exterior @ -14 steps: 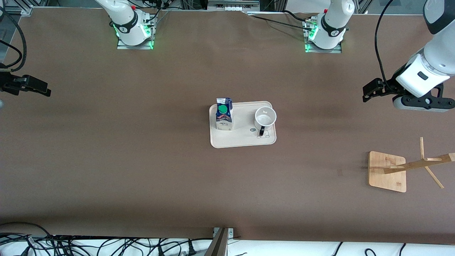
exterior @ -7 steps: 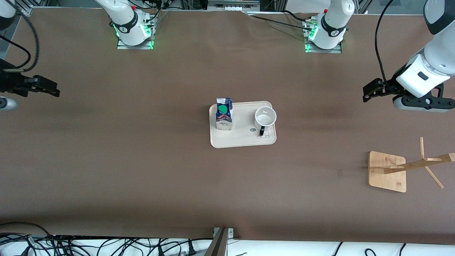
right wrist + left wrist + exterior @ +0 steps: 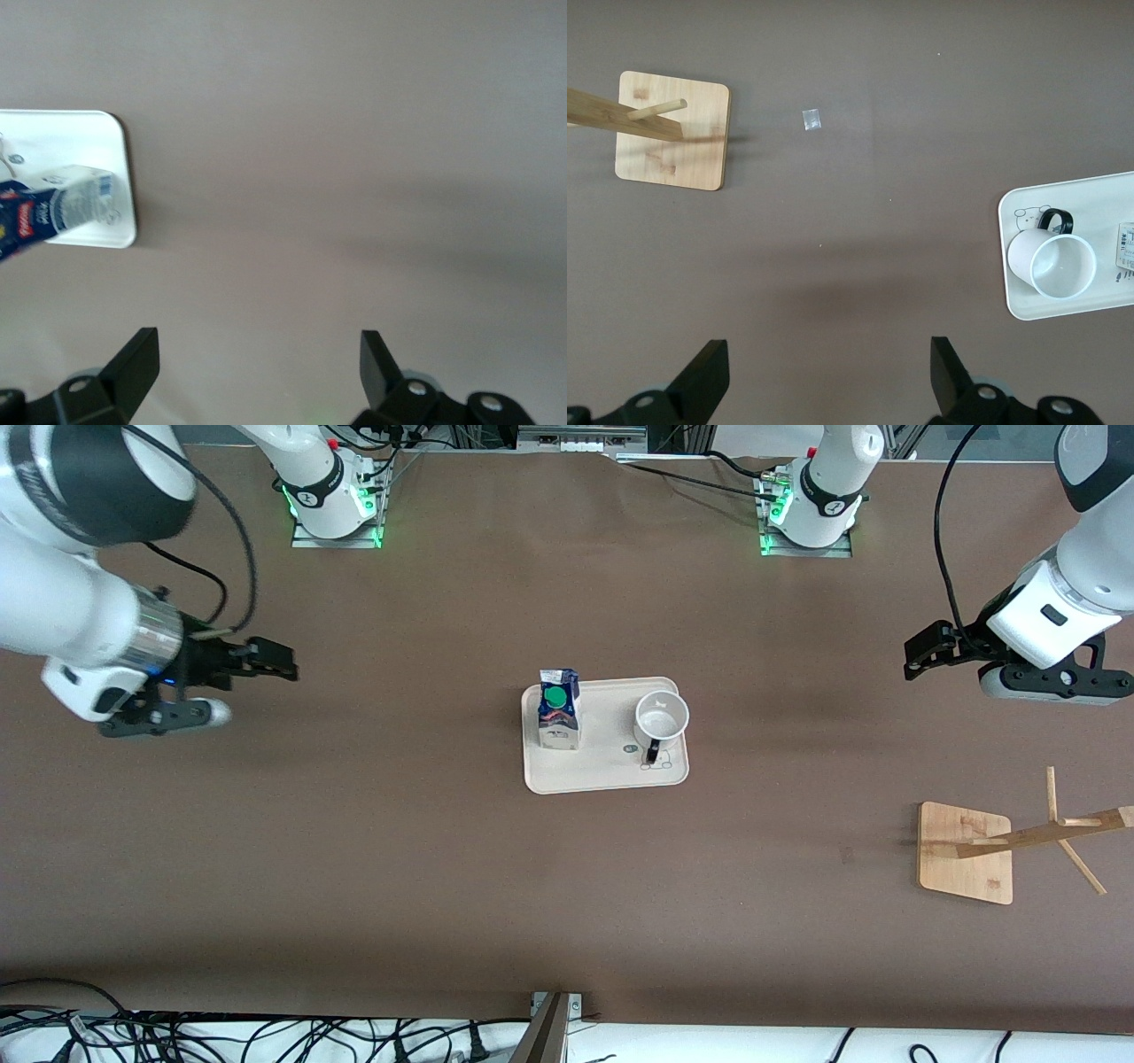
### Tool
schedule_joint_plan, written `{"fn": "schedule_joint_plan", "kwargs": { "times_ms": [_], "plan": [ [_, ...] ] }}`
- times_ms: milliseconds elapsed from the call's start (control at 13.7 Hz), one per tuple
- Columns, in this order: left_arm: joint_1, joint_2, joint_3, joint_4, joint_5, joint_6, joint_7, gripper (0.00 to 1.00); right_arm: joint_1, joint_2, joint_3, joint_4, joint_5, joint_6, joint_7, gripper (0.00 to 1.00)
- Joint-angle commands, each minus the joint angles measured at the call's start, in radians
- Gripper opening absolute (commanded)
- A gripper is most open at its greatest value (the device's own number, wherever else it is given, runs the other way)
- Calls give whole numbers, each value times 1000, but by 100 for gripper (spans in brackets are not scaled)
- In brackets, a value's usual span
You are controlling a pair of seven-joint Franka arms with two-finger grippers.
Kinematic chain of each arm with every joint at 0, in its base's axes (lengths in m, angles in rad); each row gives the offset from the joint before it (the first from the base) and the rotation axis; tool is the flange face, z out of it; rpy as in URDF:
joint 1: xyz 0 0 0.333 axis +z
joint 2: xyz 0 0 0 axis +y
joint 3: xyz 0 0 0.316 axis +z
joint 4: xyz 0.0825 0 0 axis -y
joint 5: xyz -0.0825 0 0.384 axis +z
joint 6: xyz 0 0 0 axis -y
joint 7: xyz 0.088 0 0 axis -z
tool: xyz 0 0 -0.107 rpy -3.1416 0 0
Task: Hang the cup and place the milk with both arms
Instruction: 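Move the right gripper toward the milk carton on the white tray, then lower the right gripper and grasp the milk carton on the tray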
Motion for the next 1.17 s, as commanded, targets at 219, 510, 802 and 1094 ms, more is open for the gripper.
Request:
{"fn": "schedule_joint_plan", "kwargs": {
  "times_ms": [219,510,802,1094],
  "plan": [
    [-3,11,0,26,-3,-1,-3,100,234,89,-12,20,7,132,169,100],
    [0,14,0,32,-3,-1,-1,100,314,149,-14,20,-1,201,289,100],
    [0,14,0,32,-3,-1,-1,100,415,271,-28,101,-7,250,431,100],
    [-2,14,0,32,-3,-1,-1,100,504,351,-70,164,7,273,476,100]
  ]
}}
